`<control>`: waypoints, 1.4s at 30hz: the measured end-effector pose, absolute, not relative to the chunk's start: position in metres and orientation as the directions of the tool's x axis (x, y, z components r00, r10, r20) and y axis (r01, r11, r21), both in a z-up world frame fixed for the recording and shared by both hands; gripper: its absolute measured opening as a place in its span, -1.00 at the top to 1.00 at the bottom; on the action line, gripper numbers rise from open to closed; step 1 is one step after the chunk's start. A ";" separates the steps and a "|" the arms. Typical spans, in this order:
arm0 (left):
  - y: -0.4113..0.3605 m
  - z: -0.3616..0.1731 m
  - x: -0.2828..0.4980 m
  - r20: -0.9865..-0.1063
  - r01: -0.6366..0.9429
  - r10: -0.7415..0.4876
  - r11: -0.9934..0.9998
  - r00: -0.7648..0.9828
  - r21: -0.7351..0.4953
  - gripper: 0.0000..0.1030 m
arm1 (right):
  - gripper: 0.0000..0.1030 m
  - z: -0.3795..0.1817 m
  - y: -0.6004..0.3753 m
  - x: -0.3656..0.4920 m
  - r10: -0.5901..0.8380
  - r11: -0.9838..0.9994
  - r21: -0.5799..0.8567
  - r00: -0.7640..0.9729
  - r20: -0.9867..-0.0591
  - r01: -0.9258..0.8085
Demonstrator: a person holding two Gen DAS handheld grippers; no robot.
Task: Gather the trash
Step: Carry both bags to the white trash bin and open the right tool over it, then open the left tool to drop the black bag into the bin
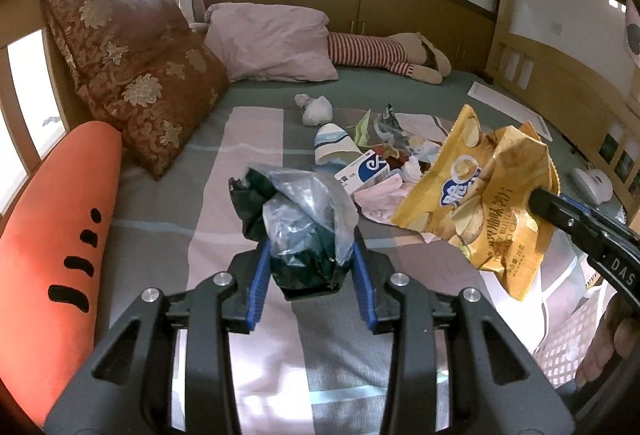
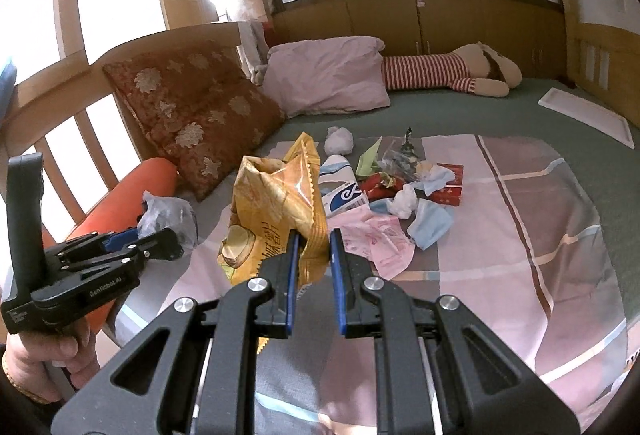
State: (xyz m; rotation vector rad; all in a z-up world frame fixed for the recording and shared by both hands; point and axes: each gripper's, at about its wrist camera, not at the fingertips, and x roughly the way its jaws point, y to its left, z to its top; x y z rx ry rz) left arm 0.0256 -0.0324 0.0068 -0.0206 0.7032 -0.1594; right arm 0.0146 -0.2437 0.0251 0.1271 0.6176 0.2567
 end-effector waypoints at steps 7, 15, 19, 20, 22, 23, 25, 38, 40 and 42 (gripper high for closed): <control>-0.035 0.006 0.027 -0.646 0.144 -0.153 0.987 0.748 -0.067 0.25 | 0.69 0.025 -0.243 0.015 0.274 0.961 0.189 0.784 -0.557 -0.201; -0.033 0.002 0.030 -0.648 0.145 -0.159 0.987 0.745 -0.075 0.25 | 0.69 0.031 -0.248 0.012 0.268 0.962 0.192 0.796 -0.542 -0.194; -0.036 0.004 0.028 -0.640 0.185 -0.207 0.977 0.740 -0.103 0.25 | 0.69 0.056 -0.281 -0.022 0.237 0.968 0.194 0.847 -0.475 -0.161; -0.038 0.004 0.027 -0.638 0.196 -0.218 0.975 0.739 -0.107 0.25 | 0.70 0.063 -0.299 -0.042 0.195 0.977 0.164 0.866 -0.460 -0.133; -0.044 0.004 0.024 -0.635 0.222 -0.240 0.969 0.734 -0.109 0.25 | 0.70 0.069 -0.330 -0.070 0.127 0.989 0.128 0.880 -0.458 -0.076; -0.049 0.005 0.022 -0.634 0.241 -0.252 0.965 0.731 -0.105 0.25 | 0.69 0.071 -0.358 -0.095 0.066 0.994 0.111 0.885 -0.460 -0.017; -0.061 0.008 0.017 -0.630 0.293 -0.298 0.949 0.717 -0.115 0.26 | 0.69 0.069 -0.397 -0.128 -0.029 0.994 0.082 0.882 -0.471 0.077; -0.283 0.038 -0.086 -0.635 0.763 -0.689 0.603 0.350 -0.233 0.28 | -0.22 -0.002 -0.555 -0.274 -0.360 0.830 0.109 0.675 -0.644 0.547; -0.330 0.043 -0.109 -0.644 0.819 -0.722 0.513 0.251 -0.257 0.28 | -0.50 0.034 -0.564 -0.300 -0.444 0.770 0.206 0.738 -0.508 0.604; -0.362 0.044 -0.125 -0.651 0.847 -0.730 0.467 0.207 -0.254 0.08 | -0.62 0.062 -0.560 -0.311 -0.480 0.756 0.258 0.777 -0.408 0.602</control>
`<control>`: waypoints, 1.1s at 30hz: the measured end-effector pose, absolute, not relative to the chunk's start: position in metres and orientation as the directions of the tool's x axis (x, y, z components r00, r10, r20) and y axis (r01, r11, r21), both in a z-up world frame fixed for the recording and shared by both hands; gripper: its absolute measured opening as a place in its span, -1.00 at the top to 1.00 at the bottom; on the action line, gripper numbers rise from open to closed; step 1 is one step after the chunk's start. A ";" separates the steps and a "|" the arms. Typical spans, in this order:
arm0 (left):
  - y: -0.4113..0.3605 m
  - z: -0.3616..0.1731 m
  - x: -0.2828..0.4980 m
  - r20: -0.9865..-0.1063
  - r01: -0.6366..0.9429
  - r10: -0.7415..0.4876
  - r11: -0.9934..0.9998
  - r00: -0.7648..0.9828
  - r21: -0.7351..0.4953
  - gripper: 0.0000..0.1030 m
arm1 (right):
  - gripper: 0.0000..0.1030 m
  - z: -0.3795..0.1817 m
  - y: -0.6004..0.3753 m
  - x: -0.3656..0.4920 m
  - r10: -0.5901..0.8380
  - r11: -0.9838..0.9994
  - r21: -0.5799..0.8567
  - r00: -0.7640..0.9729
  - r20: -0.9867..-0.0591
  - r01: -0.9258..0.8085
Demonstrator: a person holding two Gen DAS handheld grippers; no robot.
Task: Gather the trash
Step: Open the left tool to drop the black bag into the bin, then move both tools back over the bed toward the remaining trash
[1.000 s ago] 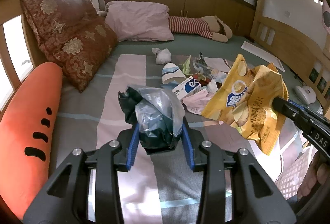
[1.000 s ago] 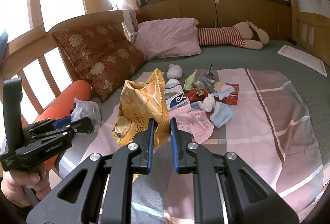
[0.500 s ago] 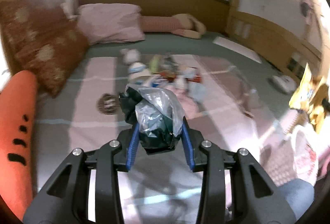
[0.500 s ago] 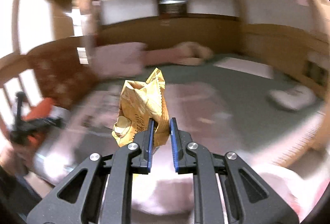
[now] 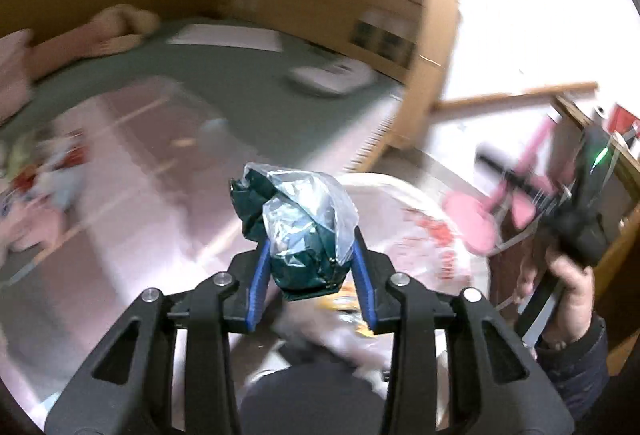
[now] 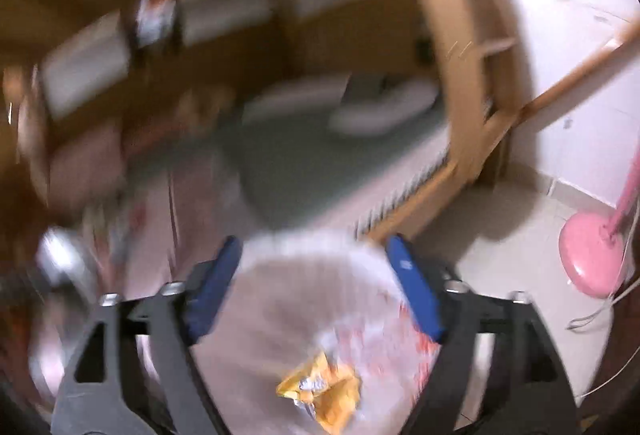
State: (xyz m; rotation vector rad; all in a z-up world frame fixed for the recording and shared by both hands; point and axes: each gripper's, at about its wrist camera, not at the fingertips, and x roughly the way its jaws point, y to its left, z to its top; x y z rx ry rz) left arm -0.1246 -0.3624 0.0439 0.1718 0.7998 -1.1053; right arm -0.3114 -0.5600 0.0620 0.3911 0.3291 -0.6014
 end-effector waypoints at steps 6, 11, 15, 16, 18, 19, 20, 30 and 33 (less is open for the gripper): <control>-0.393 0.053 -0.121 -0.640 0.841 -0.731 0.484 0.237 -0.241 -0.75 | -0.71 0.100 -0.524 -0.295 -0.432 0.826 0.250 0.852 -0.296 0.505; -0.312 0.070 -0.067 -0.600 0.747 -0.692 0.627 0.402 -0.222 -0.87 | -0.71 0.089 -0.485 -0.244 -0.308 0.906 0.181 0.890 -0.336 0.381; -0.212 0.080 -0.029 -0.568 0.598 -0.551 0.792 0.612 -0.124 -0.93 | -0.72 0.075 -0.428 -0.177 -0.165 0.962 0.132 0.894 -0.416 0.239; -0.184 0.080 -0.018 -0.569 0.541 -0.500 0.834 0.653 -0.112 -0.93 | -0.72 0.073 -0.410 -0.158 -0.130 0.972 0.124 0.893 -0.431 0.201; -0.130 0.077 0.000 -0.570 0.432 -0.414 0.895 0.709 -0.113 -0.93 | -0.72 0.076 -0.380 -0.124 -0.059 0.985 0.121 0.896 -0.441 0.124; -0.115 0.077 0.005 -0.569 0.399 -0.390 0.909 0.724 -0.116 -0.93 | -0.72 0.079 -0.363 -0.108 -0.025 0.989 0.119 0.897 -0.442 0.086; -0.093 0.075 0.010 -0.563 0.355 -0.357 0.927 0.745 -0.119 -0.93 | -0.72 0.081 -0.346 -0.090 0.006 0.992 0.114 0.895 -0.446 0.050; -0.028 0.021 0.038 -0.640 0.182 -0.203 0.978 0.741 -0.100 -0.93 | -0.73 0.021 -0.268 0.012 0.082 0.994 0.107 0.792 -0.605 -0.022; -0.033 0.023 0.029 -0.627 0.209 -0.239 0.970 0.741 -0.122 -0.93 | -0.73 0.027 -0.274 0.006 0.174 0.971 0.236 0.803 -0.570 -0.043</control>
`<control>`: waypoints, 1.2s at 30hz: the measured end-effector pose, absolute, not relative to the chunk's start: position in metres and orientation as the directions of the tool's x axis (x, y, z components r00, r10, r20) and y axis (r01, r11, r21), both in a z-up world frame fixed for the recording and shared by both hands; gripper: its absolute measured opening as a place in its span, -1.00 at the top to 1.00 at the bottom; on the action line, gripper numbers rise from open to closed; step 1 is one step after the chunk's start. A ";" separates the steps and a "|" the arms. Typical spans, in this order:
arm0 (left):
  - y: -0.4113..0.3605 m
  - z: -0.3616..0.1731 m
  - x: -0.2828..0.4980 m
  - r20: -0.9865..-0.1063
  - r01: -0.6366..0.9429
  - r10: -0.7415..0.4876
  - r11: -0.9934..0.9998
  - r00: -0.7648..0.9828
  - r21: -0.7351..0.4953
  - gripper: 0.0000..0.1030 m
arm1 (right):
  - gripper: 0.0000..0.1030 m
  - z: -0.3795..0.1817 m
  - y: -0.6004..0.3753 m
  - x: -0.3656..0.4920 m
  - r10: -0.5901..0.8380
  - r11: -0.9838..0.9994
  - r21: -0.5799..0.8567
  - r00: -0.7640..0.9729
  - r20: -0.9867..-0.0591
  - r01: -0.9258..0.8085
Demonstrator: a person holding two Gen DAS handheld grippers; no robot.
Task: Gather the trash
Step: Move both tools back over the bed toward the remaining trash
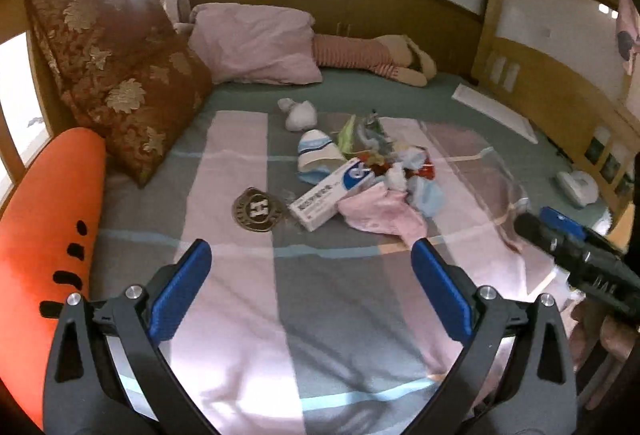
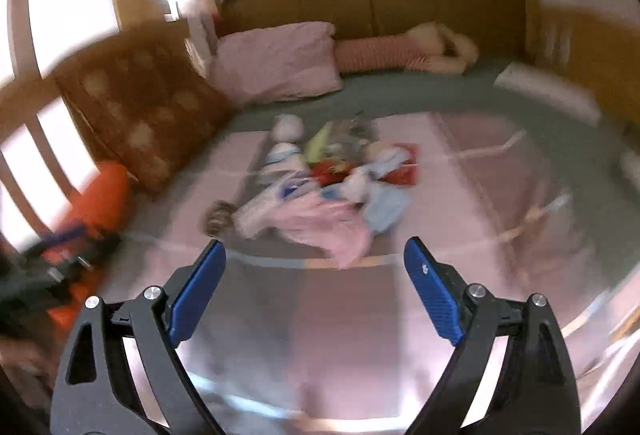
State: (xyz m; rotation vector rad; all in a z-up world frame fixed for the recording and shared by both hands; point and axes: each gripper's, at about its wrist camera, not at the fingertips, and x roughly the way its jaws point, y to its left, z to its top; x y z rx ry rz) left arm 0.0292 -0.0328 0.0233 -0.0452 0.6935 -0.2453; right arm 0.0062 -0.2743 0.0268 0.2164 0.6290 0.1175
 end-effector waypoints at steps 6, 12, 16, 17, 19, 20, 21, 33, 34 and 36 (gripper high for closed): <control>-0.042 0.020 0.030 -0.627 0.224 -0.246 0.968 0.739 -0.115 -0.93 | -0.73 0.021 -0.275 0.013 0.152 0.974 0.226 0.789 -0.595 -0.017; -0.040 0.015 0.035 -0.641 0.221 -0.253 0.966 0.725 -0.132 -0.93 | -0.73 0.016 -0.268 0.025 0.151 0.976 0.216 0.791 -0.593 -0.024; -0.041 0.012 0.036 -0.646 0.221 -0.255 0.966 0.720 -0.135 -0.93 | -0.73 0.016 -0.267 0.025 0.150 0.977 0.213 0.791 -0.594 -0.025; -0.041 0.012 0.036 -0.646 0.221 -0.256 0.966 0.719 -0.136 -0.93 | -0.73 0.015 -0.266 0.025 0.150 0.977 0.212 0.790 -0.594 -0.026; -0.042 0.012 0.036 -0.647 0.221 -0.256 0.966 0.718 -0.137 -0.93 | -0.73 0.014 -0.265 0.027 0.150 0.977 0.211 0.789 -0.596 -0.027; -0.042 0.012 0.036 -0.647 0.221 -0.255 0.966 0.719 -0.135 -0.93 | -0.73 0.014 -0.265 0.027 0.150 0.977 0.212 0.789 -0.596 -0.026; -0.042 0.011 0.036 -0.648 0.220 -0.254 0.966 0.718 -0.134 -0.93 | -0.73 0.014 -0.265 0.027 0.150 0.977 0.211 0.789 -0.596 -0.026; -0.043 0.008 0.036 -0.655 0.219 -0.248 0.967 0.714 -0.128 -0.93 | -0.73 -0.006 -0.256 0.057 0.104 0.992 0.123 0.750 -0.653 -0.030; -0.042 0.007 0.037 -0.658 0.218 -0.246 0.968 0.711 -0.127 -0.93 | -0.73 -0.011 -0.255 0.067 0.093 0.994 0.103 0.737 -0.669 -0.032; -0.041 0.005 0.038 -0.663 0.212 -0.243 0.969 0.708 -0.129 -0.93 | -0.73 -0.025 -0.256 0.087 0.099 0.994 0.101 0.708 -0.700 -0.039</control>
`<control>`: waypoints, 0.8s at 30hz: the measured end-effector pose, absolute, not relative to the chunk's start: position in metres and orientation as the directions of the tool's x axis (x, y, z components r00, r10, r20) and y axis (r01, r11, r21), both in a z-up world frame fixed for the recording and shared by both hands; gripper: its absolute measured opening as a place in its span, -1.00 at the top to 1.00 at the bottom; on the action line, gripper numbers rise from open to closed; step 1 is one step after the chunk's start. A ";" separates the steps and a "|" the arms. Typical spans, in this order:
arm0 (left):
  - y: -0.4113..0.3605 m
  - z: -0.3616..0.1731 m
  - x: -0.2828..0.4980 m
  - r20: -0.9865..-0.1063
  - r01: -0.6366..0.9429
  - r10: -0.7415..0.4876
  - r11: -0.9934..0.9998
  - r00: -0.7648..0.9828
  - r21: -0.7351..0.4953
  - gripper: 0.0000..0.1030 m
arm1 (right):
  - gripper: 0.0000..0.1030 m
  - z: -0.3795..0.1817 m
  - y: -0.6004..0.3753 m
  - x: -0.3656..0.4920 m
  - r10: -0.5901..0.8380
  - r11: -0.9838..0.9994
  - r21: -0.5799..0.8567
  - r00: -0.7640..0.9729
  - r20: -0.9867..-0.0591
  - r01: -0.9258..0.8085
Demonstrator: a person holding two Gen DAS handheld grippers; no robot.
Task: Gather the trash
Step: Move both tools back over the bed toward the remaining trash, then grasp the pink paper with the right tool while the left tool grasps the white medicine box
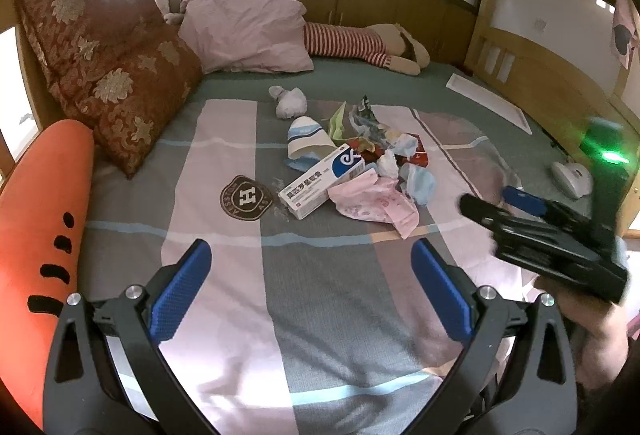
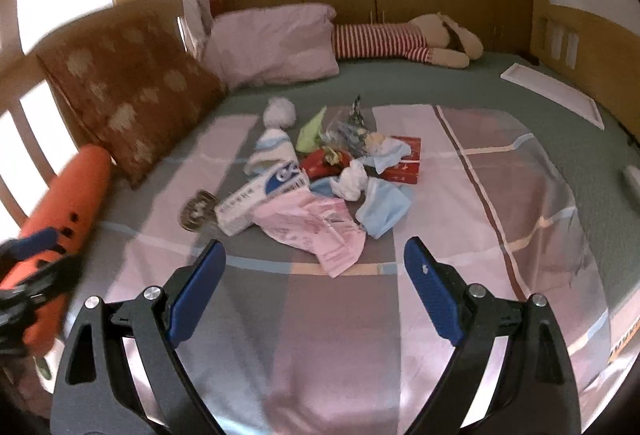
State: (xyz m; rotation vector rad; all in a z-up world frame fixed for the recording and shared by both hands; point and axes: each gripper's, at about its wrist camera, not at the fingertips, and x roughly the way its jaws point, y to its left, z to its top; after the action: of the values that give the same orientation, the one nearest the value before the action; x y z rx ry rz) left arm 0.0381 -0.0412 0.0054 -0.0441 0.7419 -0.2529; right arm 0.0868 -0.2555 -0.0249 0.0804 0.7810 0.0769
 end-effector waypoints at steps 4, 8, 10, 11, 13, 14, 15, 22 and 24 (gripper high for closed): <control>-0.041 0.004 0.039 -0.663 0.212 -0.241 0.969 0.708 -0.125 -0.93 | -0.73 -0.070 -0.262 0.134 0.156 0.985 0.167 0.607 -0.779 -0.040; -0.042 0.001 0.041 -0.671 0.217 -0.233 0.970 0.704 -0.109 -0.93 | -0.73 -0.107 -0.272 0.166 0.193 0.975 0.222 0.570 -0.799 -0.018; -0.043 -0.002 0.043 -0.675 0.213 -0.220 0.972 0.705 -0.095 -0.93 | -0.72 -0.118 -0.276 0.176 0.208 0.969 0.247 0.560 -0.802 -0.005; -0.043 -0.004 0.046 -0.678 0.211 -0.213 0.974 0.703 -0.088 -0.93 | -0.68 -0.127 -0.277 0.182 0.235 0.961 0.277 0.544 -0.806 -0.004; -0.046 -0.010 0.052 -0.688 0.207 -0.203 0.975 0.697 -0.078 -0.93 | -0.36 -0.134 -0.274 0.189 0.254 0.958 0.285 0.509 -0.822 -0.019; -0.048 -0.014 0.057 -0.694 0.208 -0.198 0.976 0.692 -0.071 -0.93 | -0.06 -0.134 -0.273 0.190 0.258 0.959 0.281 0.499 -0.827 -0.030; -0.051 -0.016 0.062 -0.699 0.209 -0.194 0.976 0.688 -0.065 -0.93 | 0.04 -0.133 -0.270 0.190 0.268 0.958 0.283 0.488 -0.831 -0.044; -0.077 -0.036 0.113 -0.700 0.284 -0.201 0.959 0.686 0.003 -0.93 | 0.59 -0.071 -0.270 0.169 0.340 0.930 0.359 0.545 -0.766 -0.076; -0.082 -0.043 0.129 -0.695 0.303 -0.216 0.953 0.686 0.003 -0.93 | 0.60 -0.046 -0.280 0.161 0.331 0.928 0.367 0.600 -0.728 -0.066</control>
State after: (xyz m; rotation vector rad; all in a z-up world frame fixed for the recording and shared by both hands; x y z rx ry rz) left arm 0.1292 -0.0821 -0.0430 0.1211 0.7622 -0.2912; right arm 0.1608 -0.2798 -0.0457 0.3192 0.9011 0.2343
